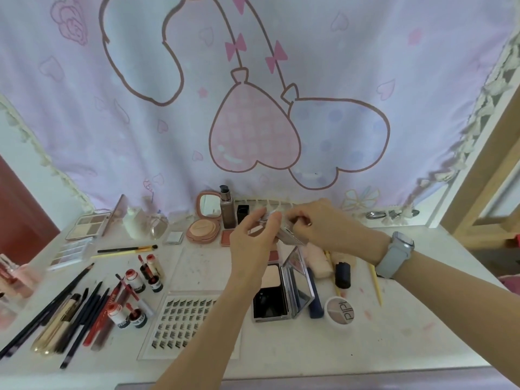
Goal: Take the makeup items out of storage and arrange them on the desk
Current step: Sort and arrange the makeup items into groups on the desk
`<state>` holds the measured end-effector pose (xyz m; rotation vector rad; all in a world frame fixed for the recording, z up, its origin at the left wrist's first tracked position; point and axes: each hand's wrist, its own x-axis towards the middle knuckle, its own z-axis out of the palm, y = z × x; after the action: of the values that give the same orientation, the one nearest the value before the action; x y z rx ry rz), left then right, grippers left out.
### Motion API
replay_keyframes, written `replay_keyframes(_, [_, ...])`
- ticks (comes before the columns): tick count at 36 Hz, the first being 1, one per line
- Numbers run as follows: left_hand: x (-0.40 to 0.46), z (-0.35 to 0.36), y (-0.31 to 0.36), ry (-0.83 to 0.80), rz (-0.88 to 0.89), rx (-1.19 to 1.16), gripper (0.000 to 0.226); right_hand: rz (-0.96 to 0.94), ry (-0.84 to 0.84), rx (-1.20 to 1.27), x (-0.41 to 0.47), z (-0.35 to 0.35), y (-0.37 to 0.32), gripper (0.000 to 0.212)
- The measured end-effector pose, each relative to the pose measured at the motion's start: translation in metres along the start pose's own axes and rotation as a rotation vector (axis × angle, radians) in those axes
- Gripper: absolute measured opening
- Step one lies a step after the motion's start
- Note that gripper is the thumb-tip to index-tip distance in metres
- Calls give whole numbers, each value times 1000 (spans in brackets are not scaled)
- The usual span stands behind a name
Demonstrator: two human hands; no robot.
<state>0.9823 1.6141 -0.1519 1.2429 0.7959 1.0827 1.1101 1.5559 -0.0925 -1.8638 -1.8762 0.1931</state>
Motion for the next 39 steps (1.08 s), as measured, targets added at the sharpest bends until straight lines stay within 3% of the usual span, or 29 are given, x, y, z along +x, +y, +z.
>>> replay_keyframes(4, [-1,2,0,-3,-18,-24,46,23,-70,73,2,-6,0,35])
replay_keyframes(8, [2,-1,0,12,-42,-23,49,-62,-145,94,-3,-6,2,20])
replay_keyframes(13, [1,1,-1,10,-16,16,44,-88,-134,57,-3,-6,4,46])
replay_keyframes(19, [2,5,0,21,13,21,45,-56,-79,-12,-4,-4,5,38])
replay_keyframes(23, [2,7,1,33,15,8,47,-43,-27,-70,-4,0,5,18])
replay_keyframes(28, [1,8,2,27,7,22,54,-11,8,3,1,-3,6,22])
replay_keyframes(31, [1,4,2,-11,-36,-63,46,-41,-25,13,2,-5,6,24])
replay_keyframes(36, [5,-2,2,-105,-141,-318,50,-8,30,76,2,-11,11,22])
replay_keyframes(39, [8,-2,5,-83,-234,-488,36,35,85,134,3,-14,15,29])
